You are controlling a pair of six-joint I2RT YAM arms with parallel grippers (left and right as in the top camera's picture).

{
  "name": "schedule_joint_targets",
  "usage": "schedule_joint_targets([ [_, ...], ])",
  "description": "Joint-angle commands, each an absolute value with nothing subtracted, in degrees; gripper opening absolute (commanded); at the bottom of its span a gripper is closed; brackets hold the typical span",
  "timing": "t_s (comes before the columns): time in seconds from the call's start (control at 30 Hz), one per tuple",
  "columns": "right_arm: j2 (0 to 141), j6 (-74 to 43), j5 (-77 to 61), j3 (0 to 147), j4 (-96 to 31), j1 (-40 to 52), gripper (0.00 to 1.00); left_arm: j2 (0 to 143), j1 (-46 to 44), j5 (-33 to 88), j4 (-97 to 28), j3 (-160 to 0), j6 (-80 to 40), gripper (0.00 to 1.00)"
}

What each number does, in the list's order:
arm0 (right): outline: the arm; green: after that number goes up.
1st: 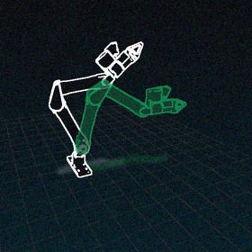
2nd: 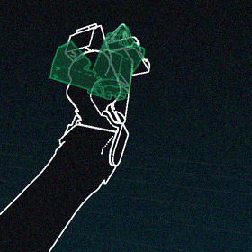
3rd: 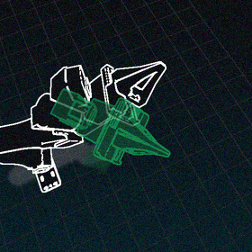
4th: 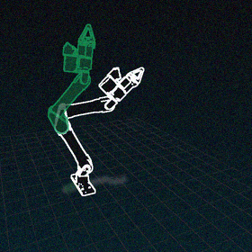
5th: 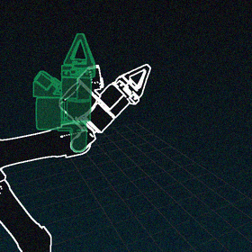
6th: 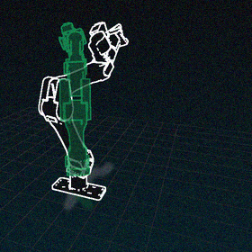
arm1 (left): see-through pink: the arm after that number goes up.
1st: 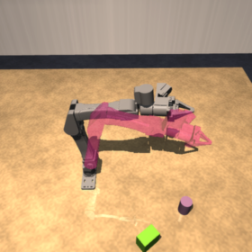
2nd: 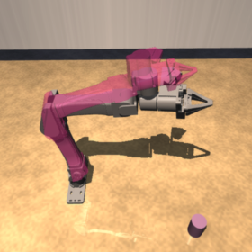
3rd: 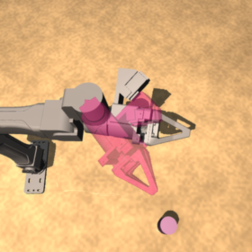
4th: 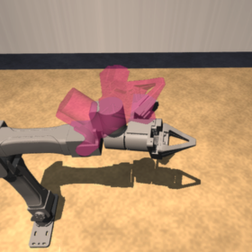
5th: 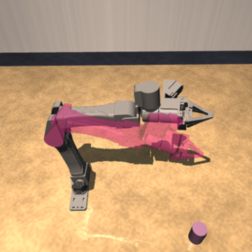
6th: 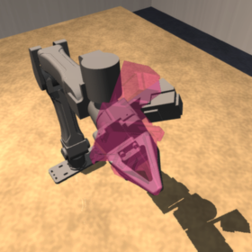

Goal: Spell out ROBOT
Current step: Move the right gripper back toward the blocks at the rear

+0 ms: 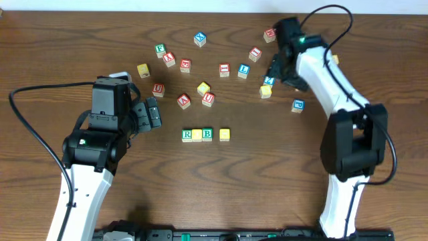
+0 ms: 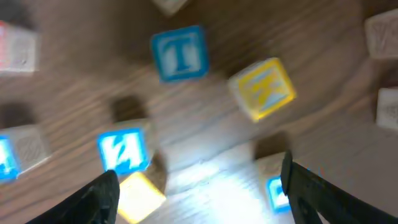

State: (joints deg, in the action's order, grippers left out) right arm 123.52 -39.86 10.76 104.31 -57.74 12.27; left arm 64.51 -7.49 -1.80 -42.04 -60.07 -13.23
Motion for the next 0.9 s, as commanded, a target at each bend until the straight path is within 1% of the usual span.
schedule_joint_targets([
  [0.0,125.8,-36.5,9.5,111.3,-61.5,9.8,0.78,64.5,-7.1,-1.9,-42.0,-61.2,-12.7,0.98],
  [0.17,125.8,-34.2,7.6,116.1,-67.6,8.9,0.77,64.5,-7.1,-1.9,-42.0,-61.2,-12.7,0.98],
  [0.3,125.8,-32.7,5.8,116.9,-68.0,8.6,0.78,64.5,-7.1,-1.9,-42.0,-61.2,-12.7,0.98],
  [0.33,126.0,-32.5,5.8,116.9,-67.3,8.4,0.78,64.5,-7.1,-1.9,-42.0,-61.2,-12.7,0.98],
  [0.43,127.3,-32.1,5.7,116.9,-64.4,8.2,0.73,64.5,-7.1,-1.9,-42.0,-61.2,-12.7,0.98],
  [0.57,129.3,-32.8,5.7,116.9,-61.4,8.3,0.74,64.5,-7.1,-1.9,-42.0,-61.2,-12.7,0.98],
  [0.87,134.6,-32.5,5.9,116.9,-56.8,8.3,0.73,64.5,-7.1,-1.9,-42.0,-61.2,-12.7,0.98],
])
